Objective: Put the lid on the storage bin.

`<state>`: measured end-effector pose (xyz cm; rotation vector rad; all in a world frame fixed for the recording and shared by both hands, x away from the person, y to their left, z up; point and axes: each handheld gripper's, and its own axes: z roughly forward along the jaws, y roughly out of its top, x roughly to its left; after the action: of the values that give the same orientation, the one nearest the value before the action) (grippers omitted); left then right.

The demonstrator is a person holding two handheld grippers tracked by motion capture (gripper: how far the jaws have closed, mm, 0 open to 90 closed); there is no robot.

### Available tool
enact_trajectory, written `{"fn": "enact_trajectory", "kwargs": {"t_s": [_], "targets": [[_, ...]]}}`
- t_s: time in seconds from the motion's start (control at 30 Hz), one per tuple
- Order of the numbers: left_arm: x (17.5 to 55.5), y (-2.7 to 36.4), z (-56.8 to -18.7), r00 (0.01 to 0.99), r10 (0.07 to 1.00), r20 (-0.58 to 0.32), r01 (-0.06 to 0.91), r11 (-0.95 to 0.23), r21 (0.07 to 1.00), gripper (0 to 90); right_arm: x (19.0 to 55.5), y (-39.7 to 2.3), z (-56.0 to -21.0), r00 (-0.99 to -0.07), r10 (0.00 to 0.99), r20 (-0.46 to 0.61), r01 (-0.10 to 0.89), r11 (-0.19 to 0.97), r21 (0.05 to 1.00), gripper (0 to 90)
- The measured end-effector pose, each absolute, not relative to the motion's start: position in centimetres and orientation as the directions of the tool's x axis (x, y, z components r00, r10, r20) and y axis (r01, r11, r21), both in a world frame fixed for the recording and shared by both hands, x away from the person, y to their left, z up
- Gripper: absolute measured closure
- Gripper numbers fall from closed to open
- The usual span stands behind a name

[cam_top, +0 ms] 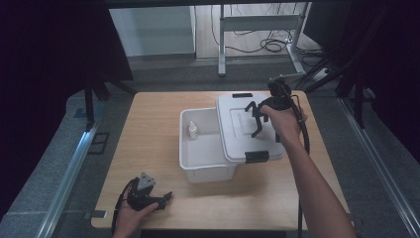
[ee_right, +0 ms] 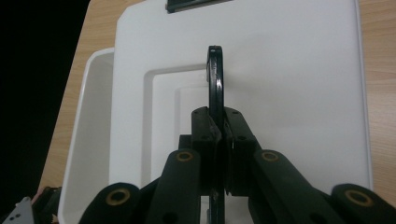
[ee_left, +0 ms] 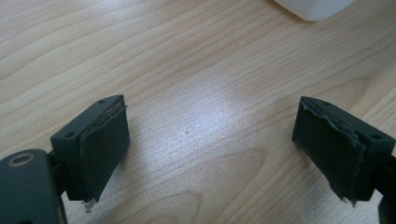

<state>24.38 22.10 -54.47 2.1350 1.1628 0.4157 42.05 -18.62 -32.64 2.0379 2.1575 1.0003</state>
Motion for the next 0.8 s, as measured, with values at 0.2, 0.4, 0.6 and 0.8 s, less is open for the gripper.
{"fn": "enact_trajectory", "kwargs": {"t_s": [0.2,0.4,0.6,0.8], "targets": [[24.4,22.1,-54.5,0.553,0.833,-0.036,0.623,-0.384,0.682,10.8,42.1,-16.4,-32.3,-0.178,0.895,0.408,0.897,-0.023,0.442,85.4],[24.4,22.1,-54.5,0.554,0.832,-0.036,0.622,-0.385,0.682,10.8,42.3,-13.6,-31.8,-0.215,0.891,0.4,0.897,0.019,0.441,85.4],[24.4,22.1,-54.5,0.555,0.831,-0.036,0.621,-0.385,0.683,10.8,42.6,-11.4,-31.6,-0.219,0.899,0.38,0.905,0.042,0.423,85.4],[24.4,22.1,-54.5,0.556,0.831,-0.036,0.621,-0.385,0.683,10.8,42.8,-9.6,-31.9,-0.221,0.901,0.375,0.913,0.056,0.403,85.4]]}}
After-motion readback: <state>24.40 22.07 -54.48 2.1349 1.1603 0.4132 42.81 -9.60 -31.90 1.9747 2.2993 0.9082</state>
